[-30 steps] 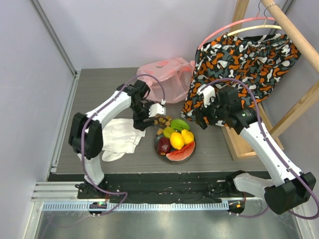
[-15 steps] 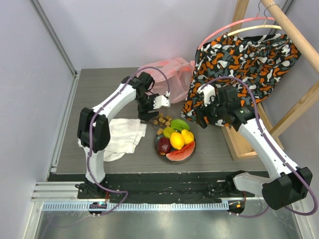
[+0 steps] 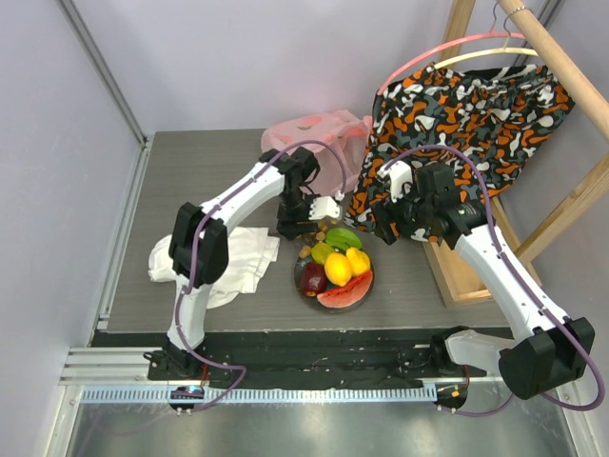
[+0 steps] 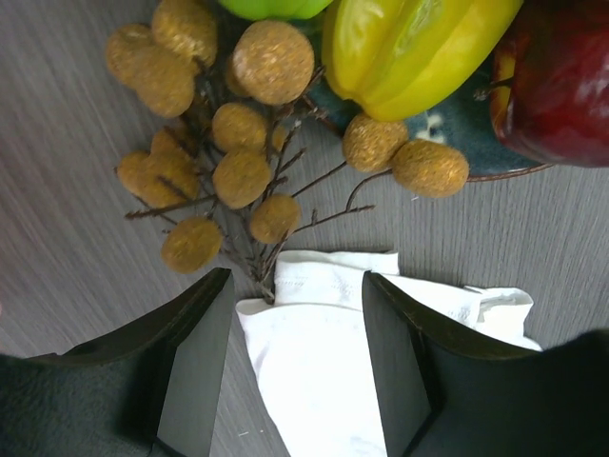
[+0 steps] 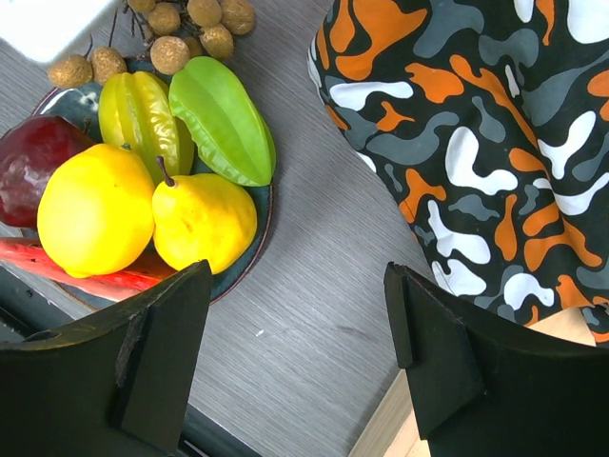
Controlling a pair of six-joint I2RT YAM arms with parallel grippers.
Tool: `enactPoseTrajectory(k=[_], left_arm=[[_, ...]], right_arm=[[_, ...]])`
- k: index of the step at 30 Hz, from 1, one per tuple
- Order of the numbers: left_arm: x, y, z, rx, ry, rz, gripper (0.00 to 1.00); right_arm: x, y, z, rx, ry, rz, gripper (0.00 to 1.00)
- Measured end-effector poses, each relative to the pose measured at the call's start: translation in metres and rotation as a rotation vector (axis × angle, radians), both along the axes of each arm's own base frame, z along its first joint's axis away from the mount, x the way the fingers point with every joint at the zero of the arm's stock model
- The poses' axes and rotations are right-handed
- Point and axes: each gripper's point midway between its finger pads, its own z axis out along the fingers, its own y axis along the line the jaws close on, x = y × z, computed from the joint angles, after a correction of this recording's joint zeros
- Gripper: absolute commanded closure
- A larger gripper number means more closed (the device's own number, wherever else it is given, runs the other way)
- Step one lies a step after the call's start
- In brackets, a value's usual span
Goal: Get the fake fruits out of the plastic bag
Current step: Pick up the fake fruit from the center of the board.
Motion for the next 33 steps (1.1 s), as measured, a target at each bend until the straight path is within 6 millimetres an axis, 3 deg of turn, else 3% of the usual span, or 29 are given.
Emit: enactPoseTrajectory(k=[9,13,14,16,18,25,27,28,31,33], left_arm=[[-0.001,0.003,-0.013,0.091,-0.006,0.048,0.45],[0.002,0.006,-0.020,0.125,-0.008,0.076,0.70],[0.002,0.007,-0.021,0.128,-0.007,0.085,0.84],[0.002,0.006,-0.021,0.128,-0.007,0.094,0.97],[0.003,0.006,-0.020,0.125,-0.011,0.095,1.00],[0.006,0.003,-0.016,0.115,-0.019,0.100,0.98],[0.005,0.003,-0.013,0.112,-0.018,0.111,0.83],[0.006,0.002,-0.009,0.107,-0.020,0.116,0.70],[0.008,-0.001,0.014,0.062,-0.029,0.163,0.54],[0.008,-0.004,0.040,-0.003,-0.046,0.205,0.50]], right_arm=[[-0.001,0.003,-0.001,0.019,0.016,0.000,0.19],[-0.002,0.005,-0.001,0.031,0.022,0.000,0.19],[-0.002,0.005,-0.001,0.032,0.024,0.000,0.19],[-0.002,0.006,-0.001,0.035,0.025,-0.002,0.19],[-0.002,0.005,-0.001,0.037,0.026,-0.002,0.19],[-0.002,0.005,-0.001,0.040,0.027,-0.007,0.19],[-0.003,0.007,0.002,0.050,0.030,0.007,0.19],[-0.004,0.009,0.005,0.057,0.030,0.016,0.20],[-0.002,0.020,0.021,0.082,0.025,0.068,0.25],[0.002,0.032,0.033,0.085,0.018,0.121,0.29]])
